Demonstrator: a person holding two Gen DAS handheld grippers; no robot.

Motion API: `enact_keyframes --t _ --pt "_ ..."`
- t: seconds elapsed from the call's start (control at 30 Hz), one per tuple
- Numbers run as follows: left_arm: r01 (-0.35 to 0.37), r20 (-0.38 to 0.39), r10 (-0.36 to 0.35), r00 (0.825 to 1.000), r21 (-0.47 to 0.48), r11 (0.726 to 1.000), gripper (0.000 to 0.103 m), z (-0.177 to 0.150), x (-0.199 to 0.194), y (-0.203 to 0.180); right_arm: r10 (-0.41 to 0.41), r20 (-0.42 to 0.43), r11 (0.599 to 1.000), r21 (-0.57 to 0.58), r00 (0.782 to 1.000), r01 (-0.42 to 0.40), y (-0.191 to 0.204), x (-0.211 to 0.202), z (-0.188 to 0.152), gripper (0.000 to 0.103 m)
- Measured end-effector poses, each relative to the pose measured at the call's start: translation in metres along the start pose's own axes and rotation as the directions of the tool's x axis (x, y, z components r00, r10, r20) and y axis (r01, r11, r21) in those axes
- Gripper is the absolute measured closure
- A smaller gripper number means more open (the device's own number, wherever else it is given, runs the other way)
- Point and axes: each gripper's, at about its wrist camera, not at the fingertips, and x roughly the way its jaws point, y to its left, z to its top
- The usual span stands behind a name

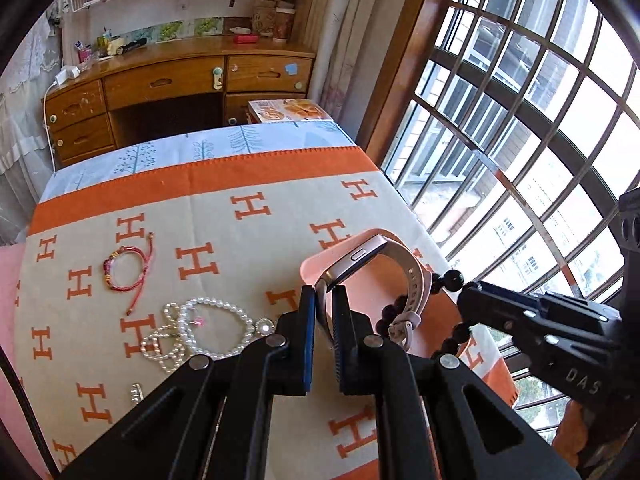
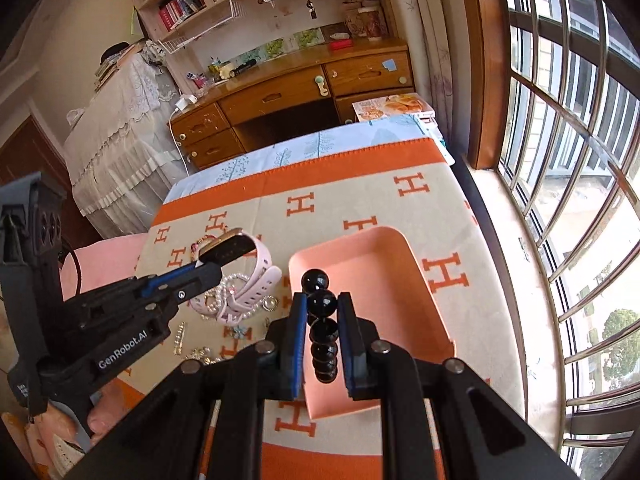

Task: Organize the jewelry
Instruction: 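Carry the smartwatch and bead bracelet into the pink box and open both tools, then grasp the long pearl necklace with the right tool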

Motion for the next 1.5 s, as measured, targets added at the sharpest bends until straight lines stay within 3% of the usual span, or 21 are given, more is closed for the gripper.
enact_keyframes --t 0.4,0.47,0.53,0.63,0.73,0.8,0.87,1.07,1.5 --pt "0.019 -0.121 -0.015 0.993 0.037 0.999 0.096 -0.005 0.074 -0.038 -0.076 -0.069 0.997 -0.017 0.995 0.075 -0.041 0.032 -0.040 0.087" --pt "0.012 -0.134 -0.007 0.991 0.035 0.999 0.091 -0.006 0.084 -0.039 -0.078 -0.067 0.997 -0.002 0.995 0.078 -0.047 0.032 -0.042 0.085" --pt "0.004 -0.137 0.001 0.991 0.036 0.999 0.088 -0.007 0.089 -0.039 -0.088 -0.062 0.996 0.005 0.994 0.088 -0.052 0.032 -0.045 0.076" --pt "-0.010 -0.132 0.014 0.991 0.036 0.999 0.081 -0.008 0.091 -0.038 -0.095 -0.044 0.995 -0.004 0.994 0.095 -0.054 0.030 -0.048 0.074" --pt "-0.020 -0.122 0.024 0.992 0.030 0.999 0.074 -0.011 0.085 -0.035 -0.063 -0.028 0.998 -0.016 0.998 0.062 -0.052 0.027 -0.052 0.074" --pt "-0.042 -0.107 0.044 0.993 0.025 0.999 0.056 -0.014 0.078 -0.031 -0.057 -0.013 0.998 -0.035 0.998 0.057 -0.047 0.026 -0.053 0.074" --pt "-0.075 -0.077 0.076 0.994 0.019 0.997 0.048 -0.019 0.067 -0.025 -0.056 -0.001 0.997 -0.058 0.998 0.055 -0.040 0.025 -0.055 0.074" --pt "-0.153 -0.028 0.152 0.988 -0.015 0.988 0.047 -0.032 0.034 0.003 0.006 0.002 0.997 -0.075 1.000 -0.006 -0.023 0.027 -0.059 0.074" --pt "-0.348 -0.002 0.351 0.936 -0.137 0.927 0.036 -0.093 -0.036 0.092 0.073 -0.012 0.980 -0.185 0.997 -0.074 0.026 0.028 -0.062 0.074"
